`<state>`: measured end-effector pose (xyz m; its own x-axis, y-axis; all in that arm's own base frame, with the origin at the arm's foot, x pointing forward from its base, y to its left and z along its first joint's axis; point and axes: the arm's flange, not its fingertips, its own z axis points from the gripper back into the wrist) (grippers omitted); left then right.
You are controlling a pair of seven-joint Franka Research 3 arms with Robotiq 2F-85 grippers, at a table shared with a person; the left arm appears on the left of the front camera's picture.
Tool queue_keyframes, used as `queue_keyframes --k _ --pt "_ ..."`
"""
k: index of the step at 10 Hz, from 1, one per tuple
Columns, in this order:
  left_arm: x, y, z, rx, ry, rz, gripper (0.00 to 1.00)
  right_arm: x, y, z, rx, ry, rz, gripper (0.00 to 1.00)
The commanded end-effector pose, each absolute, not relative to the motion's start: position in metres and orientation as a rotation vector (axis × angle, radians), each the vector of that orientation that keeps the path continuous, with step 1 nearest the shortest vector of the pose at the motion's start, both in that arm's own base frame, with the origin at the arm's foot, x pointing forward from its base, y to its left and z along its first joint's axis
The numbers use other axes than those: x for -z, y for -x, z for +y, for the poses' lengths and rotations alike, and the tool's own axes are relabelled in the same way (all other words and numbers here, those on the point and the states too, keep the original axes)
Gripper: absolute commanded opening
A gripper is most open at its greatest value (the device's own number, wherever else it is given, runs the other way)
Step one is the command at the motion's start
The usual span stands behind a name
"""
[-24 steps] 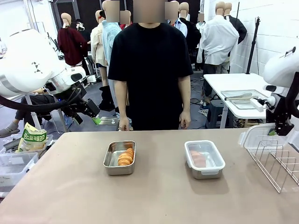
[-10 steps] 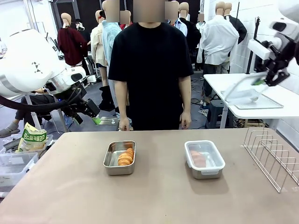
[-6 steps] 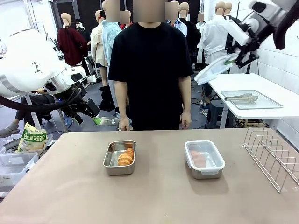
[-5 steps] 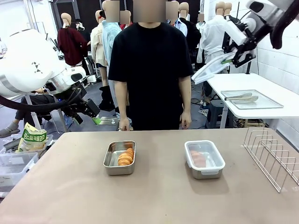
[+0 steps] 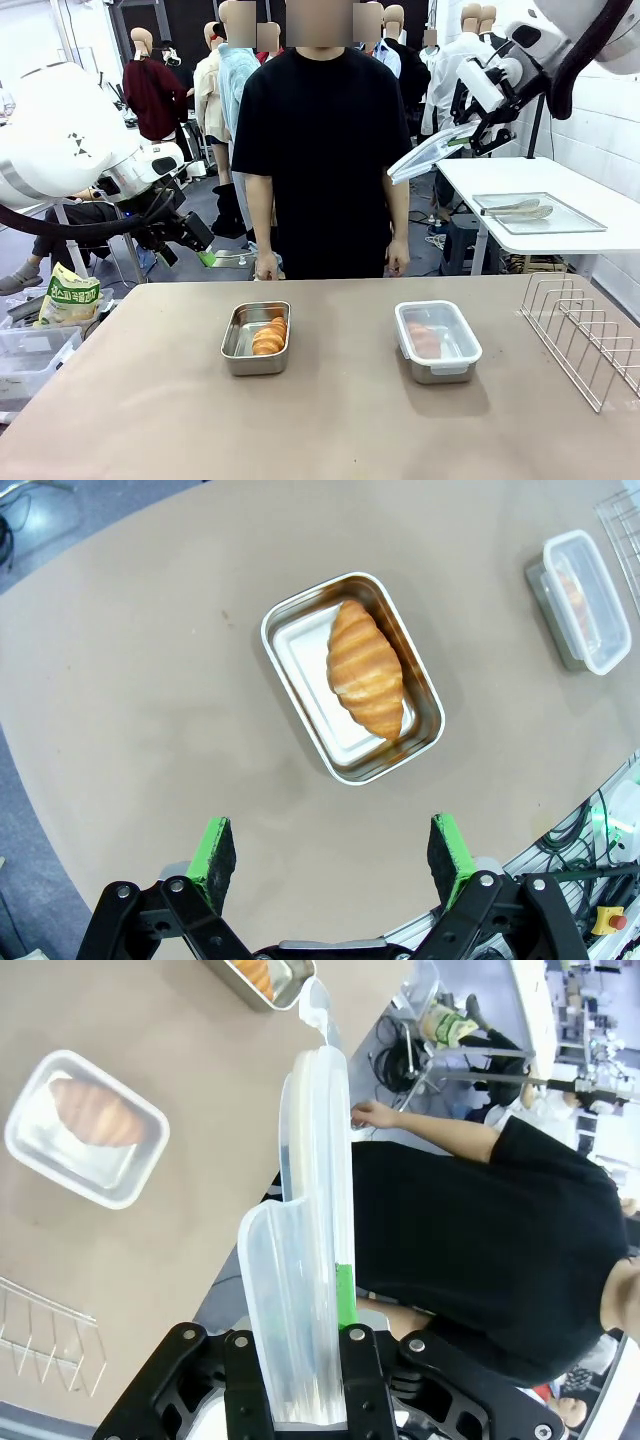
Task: Place the bread in airtight containers.
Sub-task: Pick up one Airtight Container lid and hand it to the human, then release when the human grabs the Airtight Container lid.
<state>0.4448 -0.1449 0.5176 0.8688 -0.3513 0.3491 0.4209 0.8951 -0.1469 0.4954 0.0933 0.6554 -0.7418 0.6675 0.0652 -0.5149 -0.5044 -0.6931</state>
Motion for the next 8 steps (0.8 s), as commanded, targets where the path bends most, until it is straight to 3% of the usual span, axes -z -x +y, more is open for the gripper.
queue_keyframes --k 1,8 --pt "-0.5189 -0.4453 -0.1444 0.406 0.222 -0.325 1.0 -0.6584 -0.4938 0.0913 -2.233 0.284 -0.931 0.0" --pt "-0.5189 -0.4453 -0.1444 0.406 0.222 -0.325 1.0 -0.6584 -0.4938 0.0913 -2.233 0.284 -0.931 0.0"
